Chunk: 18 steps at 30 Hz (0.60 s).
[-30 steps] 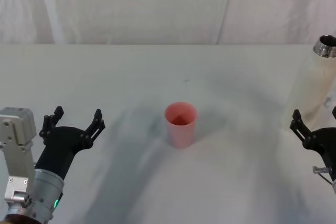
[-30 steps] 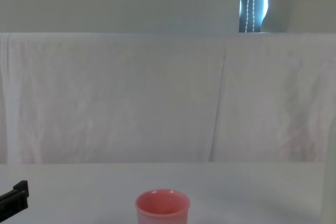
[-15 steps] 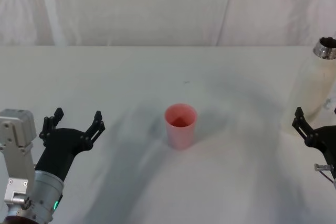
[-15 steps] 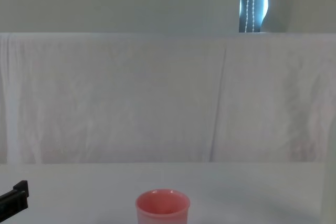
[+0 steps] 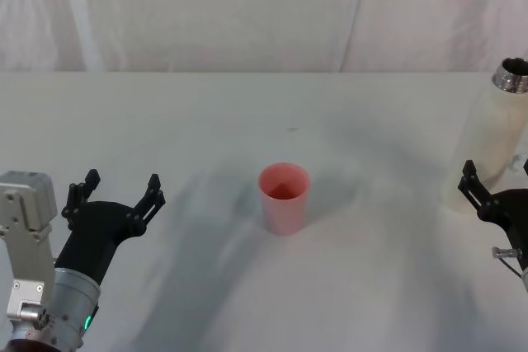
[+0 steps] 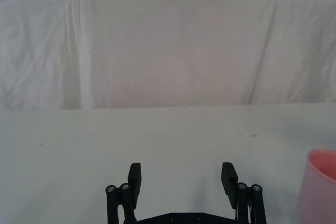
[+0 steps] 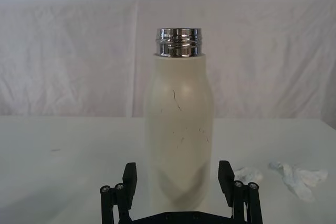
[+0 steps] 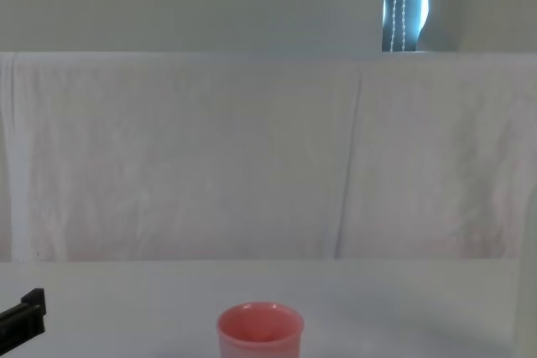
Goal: Grasp the thermos with one hand and pour water into the cup lid.
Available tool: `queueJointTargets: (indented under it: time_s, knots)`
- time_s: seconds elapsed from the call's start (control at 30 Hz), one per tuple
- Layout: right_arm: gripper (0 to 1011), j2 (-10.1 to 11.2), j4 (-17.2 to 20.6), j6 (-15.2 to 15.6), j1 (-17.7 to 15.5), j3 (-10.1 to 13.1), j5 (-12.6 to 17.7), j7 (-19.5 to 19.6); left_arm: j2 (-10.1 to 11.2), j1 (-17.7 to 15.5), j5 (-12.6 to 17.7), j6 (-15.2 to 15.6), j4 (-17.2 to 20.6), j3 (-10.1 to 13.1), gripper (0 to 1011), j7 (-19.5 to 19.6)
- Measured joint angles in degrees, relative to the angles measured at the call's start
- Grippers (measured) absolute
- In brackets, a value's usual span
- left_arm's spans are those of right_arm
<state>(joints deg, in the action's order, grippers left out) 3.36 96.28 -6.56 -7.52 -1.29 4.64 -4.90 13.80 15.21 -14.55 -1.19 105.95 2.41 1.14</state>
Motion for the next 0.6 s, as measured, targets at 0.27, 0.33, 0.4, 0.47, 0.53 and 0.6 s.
queueJointTargets:
  time_s: [0.27, 0.33, 0.4, 0.47, 0.53, 0.6]
  knots:
    - [1000, 0.0, -1.3, -0.2, 1.6, 0.2, 0.1, 0.0, 0.0, 0.0, 0.0, 0.0, 0.0, 0.0, 1001, 0.0]
    - [1000, 0.0, -1.6, -0.2, 1.8, 0.3, 0.2, -0.1, 0.0, 0.0, 0.0, 0.0, 0.0, 0.0, 1001, 0.0]
    - [1000, 0.0, -1.9, -0.2, 2.2, 0.3, 0.3, -0.2, 0.0, 0.0, 0.0, 0.0, 0.0, 0.0, 1001, 0.0]
    - [1000, 0.0, -2.3, -0.2, 2.5, 0.3, 0.3, -0.3, 0.0, 0.0, 0.0, 0.0, 0.0, 0.0, 1001, 0.0]
    - [1000, 0.0, -2.6, -0.2, 2.8, 0.2, 0.3, -0.3, 0.0, 0.0, 0.0, 0.0, 0.0, 0.0, 1001, 0.0]
    - [1000, 0.0, -2.9, -0.2, 3.0, 0.2, 0.3, -0.3, 0.0, 0.0, 0.0, 0.0, 0.0, 0.0, 1001, 0.0]
